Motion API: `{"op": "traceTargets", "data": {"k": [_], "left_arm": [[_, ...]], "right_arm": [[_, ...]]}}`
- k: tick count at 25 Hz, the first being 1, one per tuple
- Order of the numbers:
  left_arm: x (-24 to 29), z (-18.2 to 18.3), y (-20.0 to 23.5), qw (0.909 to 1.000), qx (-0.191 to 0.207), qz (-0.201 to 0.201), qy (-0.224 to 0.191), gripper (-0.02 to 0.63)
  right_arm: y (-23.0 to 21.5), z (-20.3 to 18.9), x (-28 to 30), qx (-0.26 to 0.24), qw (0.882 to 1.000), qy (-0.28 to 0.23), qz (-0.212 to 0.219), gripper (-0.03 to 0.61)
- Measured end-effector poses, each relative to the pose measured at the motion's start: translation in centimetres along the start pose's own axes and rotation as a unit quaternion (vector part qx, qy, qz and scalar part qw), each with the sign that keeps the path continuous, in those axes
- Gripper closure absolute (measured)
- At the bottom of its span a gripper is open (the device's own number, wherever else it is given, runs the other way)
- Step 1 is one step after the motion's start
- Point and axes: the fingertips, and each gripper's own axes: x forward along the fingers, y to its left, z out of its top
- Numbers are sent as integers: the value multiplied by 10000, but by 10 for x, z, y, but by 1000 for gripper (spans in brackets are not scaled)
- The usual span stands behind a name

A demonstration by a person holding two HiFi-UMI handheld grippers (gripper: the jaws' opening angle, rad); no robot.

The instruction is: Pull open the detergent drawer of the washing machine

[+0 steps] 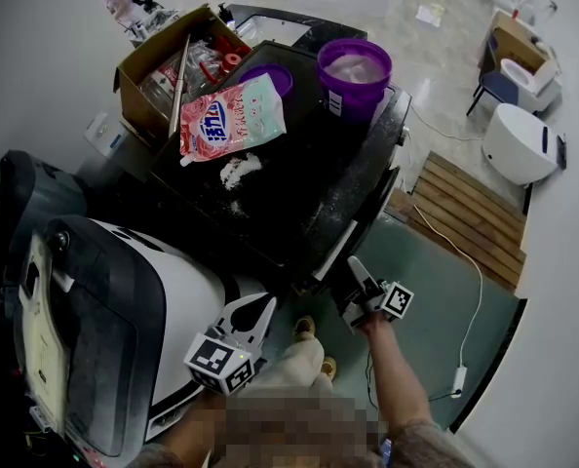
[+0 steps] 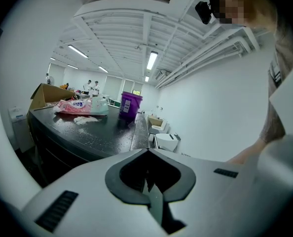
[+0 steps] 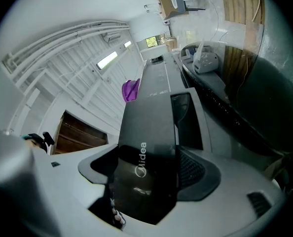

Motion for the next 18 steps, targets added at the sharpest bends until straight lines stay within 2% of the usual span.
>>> {"op": "traceTargets", "data": {"k": [18], "left_arm": [[2, -5, -17, 9998, 54, -169, 81, 592]], "right_arm": [[7, 7, -21, -76, 10000, -33, -48, 232]]}}
